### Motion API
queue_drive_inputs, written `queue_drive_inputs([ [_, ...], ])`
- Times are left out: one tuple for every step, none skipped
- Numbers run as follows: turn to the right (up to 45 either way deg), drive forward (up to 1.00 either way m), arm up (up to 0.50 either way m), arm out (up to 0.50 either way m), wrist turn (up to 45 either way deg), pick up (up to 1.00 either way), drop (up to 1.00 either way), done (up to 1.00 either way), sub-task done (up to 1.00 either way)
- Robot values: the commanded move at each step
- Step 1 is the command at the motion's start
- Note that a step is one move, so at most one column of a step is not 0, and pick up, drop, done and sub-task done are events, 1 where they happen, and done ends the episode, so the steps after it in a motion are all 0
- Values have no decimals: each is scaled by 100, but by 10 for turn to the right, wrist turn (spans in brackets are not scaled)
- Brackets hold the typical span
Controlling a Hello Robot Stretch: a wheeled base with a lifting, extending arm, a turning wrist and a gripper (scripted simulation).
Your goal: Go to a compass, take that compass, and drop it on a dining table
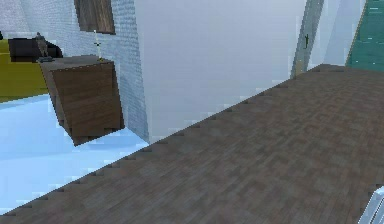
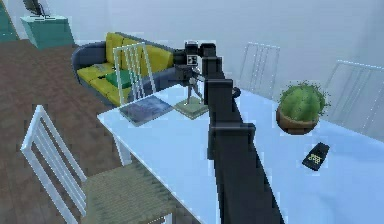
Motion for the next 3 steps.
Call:
queue_drive_inputs([
  [0,0,2,0,0,0,0,0,0],
  [0,0,0,-8,0,0,0,0,0],
  [0,0,0,0,0,0,0,100,0],
])
